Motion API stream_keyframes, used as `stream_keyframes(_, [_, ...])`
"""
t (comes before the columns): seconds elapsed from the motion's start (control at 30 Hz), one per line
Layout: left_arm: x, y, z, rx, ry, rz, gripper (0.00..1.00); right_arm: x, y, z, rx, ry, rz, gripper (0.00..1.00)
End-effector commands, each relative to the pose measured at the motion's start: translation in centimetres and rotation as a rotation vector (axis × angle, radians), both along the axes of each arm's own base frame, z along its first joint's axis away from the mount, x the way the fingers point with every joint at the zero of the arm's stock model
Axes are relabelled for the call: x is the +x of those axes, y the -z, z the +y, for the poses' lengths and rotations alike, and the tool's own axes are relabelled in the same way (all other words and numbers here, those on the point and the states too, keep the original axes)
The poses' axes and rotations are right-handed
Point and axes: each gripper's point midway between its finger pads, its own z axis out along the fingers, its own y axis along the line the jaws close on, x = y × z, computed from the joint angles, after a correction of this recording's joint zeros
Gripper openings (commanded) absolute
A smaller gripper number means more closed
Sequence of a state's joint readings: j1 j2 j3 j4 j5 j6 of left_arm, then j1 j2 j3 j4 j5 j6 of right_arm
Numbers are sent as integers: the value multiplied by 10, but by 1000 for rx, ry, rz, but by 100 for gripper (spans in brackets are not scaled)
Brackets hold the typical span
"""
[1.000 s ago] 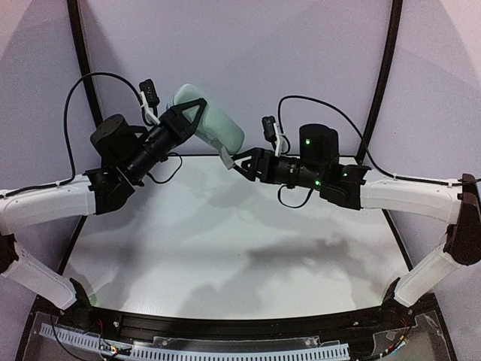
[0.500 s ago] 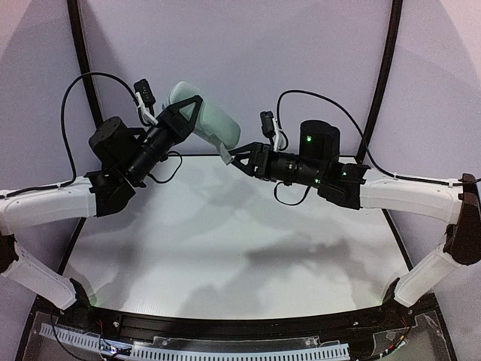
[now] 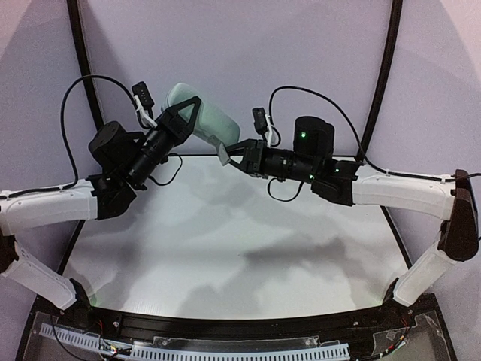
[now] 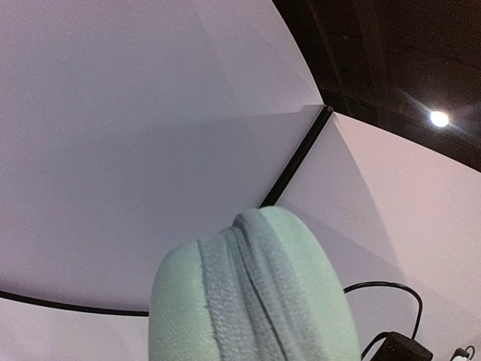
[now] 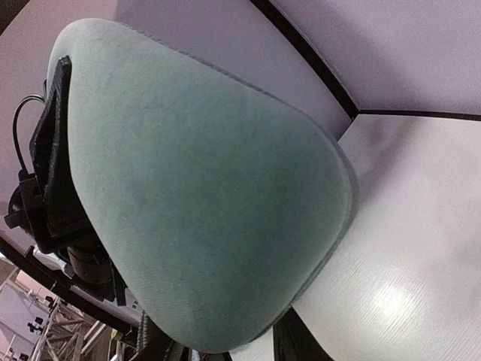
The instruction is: Open the umbrella
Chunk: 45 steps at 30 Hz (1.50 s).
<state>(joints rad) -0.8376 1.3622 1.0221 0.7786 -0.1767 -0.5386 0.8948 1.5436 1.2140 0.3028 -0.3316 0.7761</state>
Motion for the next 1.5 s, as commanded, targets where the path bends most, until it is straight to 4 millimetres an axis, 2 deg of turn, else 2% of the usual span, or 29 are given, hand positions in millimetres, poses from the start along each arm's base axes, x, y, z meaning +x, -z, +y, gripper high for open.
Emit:
stream_keyframes(0.0, [-16,-19,4,-76,42,-72,1,-11,-25,11,69,-75,-63,34])
stream_keyframes(0.37, [-19,-7,-5,-75,67,-55,1,-13,-38,10,136,-82,-49,21])
stream_keyframes(0.47, [-20,-6,-6,-69,64,-59,1,-11,-38,8,146,-63,-34,12])
stream_keyframes(0.53, [-21,-5,-6,-64,61,-62,1,-10,-38,5,163,-47,-25,1])
stream_keyframes(0.67, [-23,-4,-4,-60,55,-62,1,-5,-33,0,145,0,-14,0])
stream_keyframes(0.73, [-23,-4,0,-64,41,-57,1,-1,-24,-4,98,37,-5,0])
stream_keyframes(0.8, [-23,-4,6,-67,19,-50,1,6,-7,-12,10,97,10,0])
stream_keyframes(0.93, [-21,-2,22,-81,-37,-4,1,25,41,-45,-227,298,46,0])
stream_keyframes(1.03, [-19,0,27,-82,-49,48,1,35,64,-68,-353,409,43,0])
stream_keyframes(1.27, [-28,-2,31,-116,6,91,1,54,99,-106,-570,595,9,0])
stream_keyframes(1.47, [-36,-7,41,-165,29,126,1,59,115,-115,-616,625,19,0])
